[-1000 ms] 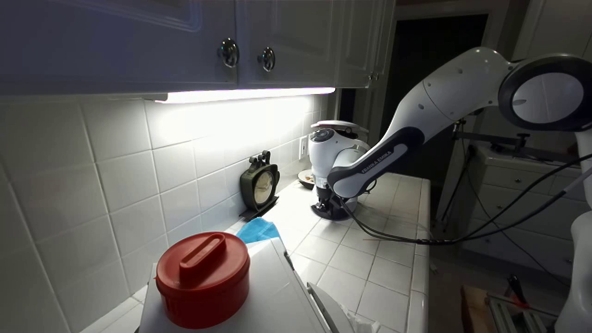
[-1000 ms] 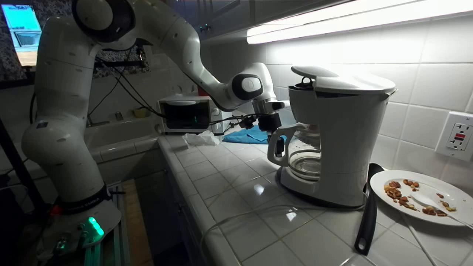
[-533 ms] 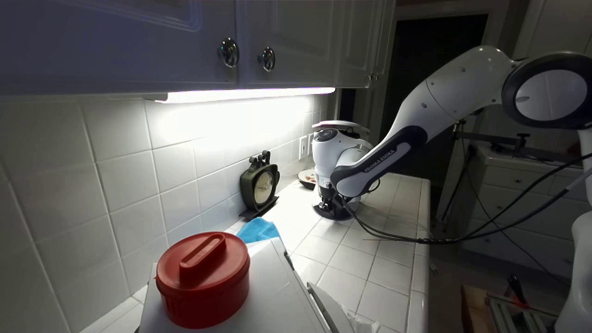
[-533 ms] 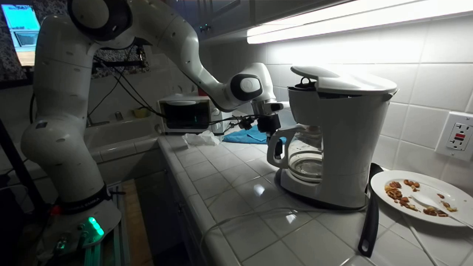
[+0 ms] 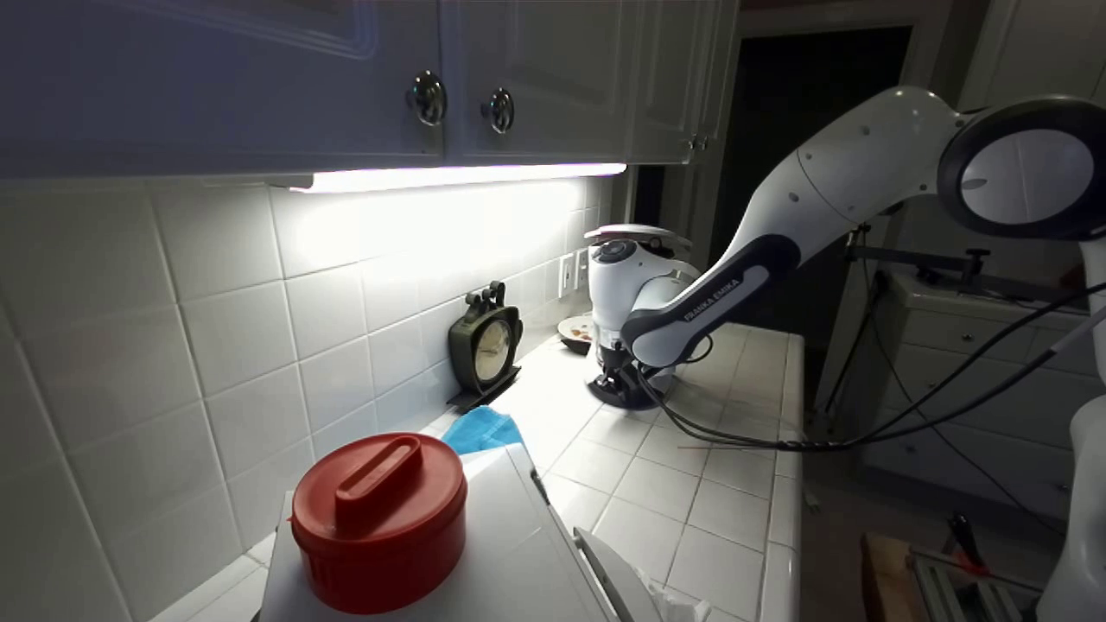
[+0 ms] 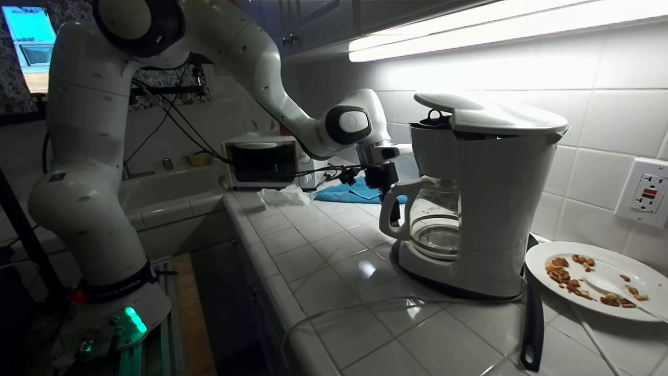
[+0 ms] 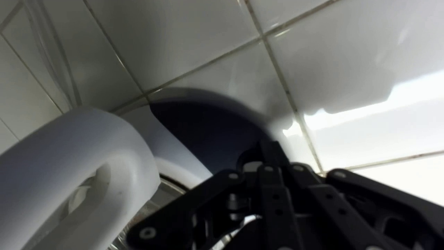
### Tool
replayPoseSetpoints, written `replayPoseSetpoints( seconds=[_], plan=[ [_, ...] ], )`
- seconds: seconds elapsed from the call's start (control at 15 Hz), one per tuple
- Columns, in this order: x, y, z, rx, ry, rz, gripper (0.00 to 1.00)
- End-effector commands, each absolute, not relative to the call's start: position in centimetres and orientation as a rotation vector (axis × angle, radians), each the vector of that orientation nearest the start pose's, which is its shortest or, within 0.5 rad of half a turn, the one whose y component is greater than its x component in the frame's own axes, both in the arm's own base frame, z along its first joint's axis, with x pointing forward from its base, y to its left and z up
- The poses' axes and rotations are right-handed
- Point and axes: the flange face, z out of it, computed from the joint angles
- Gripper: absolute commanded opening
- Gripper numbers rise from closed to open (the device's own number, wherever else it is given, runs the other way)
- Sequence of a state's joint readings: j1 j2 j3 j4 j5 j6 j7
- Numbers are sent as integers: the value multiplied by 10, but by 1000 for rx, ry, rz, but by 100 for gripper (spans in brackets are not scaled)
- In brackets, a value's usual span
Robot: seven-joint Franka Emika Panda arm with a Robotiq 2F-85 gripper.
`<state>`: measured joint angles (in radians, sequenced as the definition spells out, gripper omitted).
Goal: Close the lid of the kettle, put the kettle on the coffee making machine stand and press the bottom button of the coffee maker
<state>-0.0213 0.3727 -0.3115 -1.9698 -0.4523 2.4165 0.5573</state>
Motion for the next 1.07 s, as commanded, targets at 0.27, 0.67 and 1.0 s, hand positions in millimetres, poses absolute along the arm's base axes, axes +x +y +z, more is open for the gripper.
replayPoseSetpoints(
  seconds=[0.27,0.67,1.0],
  plan=[
    [571,-208,289,-3309,1063,-281,0],
    [560,-212,286,-3239,1128,-242,0],
    [557,-216,290,-3246,1130,-285,0]
  ],
)
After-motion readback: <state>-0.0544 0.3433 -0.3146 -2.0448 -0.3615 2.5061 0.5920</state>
